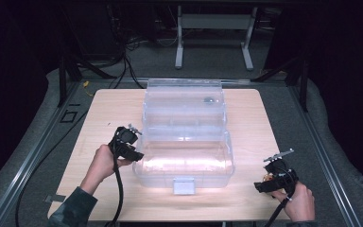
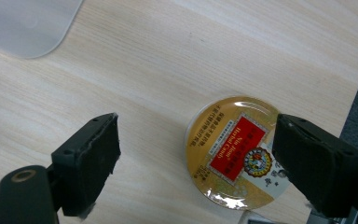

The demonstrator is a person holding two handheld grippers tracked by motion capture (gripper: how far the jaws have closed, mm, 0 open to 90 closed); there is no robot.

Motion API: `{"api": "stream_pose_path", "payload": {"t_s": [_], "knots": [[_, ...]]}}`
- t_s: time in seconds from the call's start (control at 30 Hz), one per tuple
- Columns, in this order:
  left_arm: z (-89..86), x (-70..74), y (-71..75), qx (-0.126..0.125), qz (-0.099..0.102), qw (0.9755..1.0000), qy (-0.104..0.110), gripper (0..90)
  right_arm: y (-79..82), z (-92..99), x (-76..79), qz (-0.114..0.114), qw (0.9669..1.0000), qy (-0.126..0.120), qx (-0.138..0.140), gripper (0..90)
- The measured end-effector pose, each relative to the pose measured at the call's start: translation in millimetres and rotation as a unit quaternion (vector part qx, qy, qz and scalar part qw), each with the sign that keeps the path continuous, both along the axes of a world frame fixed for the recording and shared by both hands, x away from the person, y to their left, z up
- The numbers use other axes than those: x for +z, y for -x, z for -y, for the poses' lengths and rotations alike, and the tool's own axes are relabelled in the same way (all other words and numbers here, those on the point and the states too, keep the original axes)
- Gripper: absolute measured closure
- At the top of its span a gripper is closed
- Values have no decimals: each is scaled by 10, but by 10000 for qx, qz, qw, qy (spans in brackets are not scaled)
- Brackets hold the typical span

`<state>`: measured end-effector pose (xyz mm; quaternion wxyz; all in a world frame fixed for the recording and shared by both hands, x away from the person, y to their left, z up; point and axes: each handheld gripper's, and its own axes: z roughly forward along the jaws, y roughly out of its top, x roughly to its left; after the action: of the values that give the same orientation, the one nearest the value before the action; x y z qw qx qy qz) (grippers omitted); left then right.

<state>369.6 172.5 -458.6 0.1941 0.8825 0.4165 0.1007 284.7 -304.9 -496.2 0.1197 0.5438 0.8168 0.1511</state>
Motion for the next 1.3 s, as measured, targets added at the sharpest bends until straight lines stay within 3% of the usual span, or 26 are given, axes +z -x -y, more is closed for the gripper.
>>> {"api": "stream_pose_path", "payload": {"t_s": [0.13,0.23,0.47,0.63,0.83,1.3], "knots": [[-121,117,43,-45,-3,10000,43,314,-24,46,9,-26,10000,51,-55,138],[-244,187,61,-59,-37,9998,203,165,-53,84,8,-46,9999,90,-138,131],[-478,270,122,97,108,9995,277,0,-121,160,-82,-273,9991,141,-279,82],[-663,301,175,250,188,9989,363,0,-138,216,-135,-414,9984,155,-354,62],[-879,231,202,487,180,9980,356,0,-166,267,-201,-560,9975,185,-398,62],[-1010,50,239,557,-1,9980,297,0,-223,249,-315,-706,9965,198,-397,130]]}}
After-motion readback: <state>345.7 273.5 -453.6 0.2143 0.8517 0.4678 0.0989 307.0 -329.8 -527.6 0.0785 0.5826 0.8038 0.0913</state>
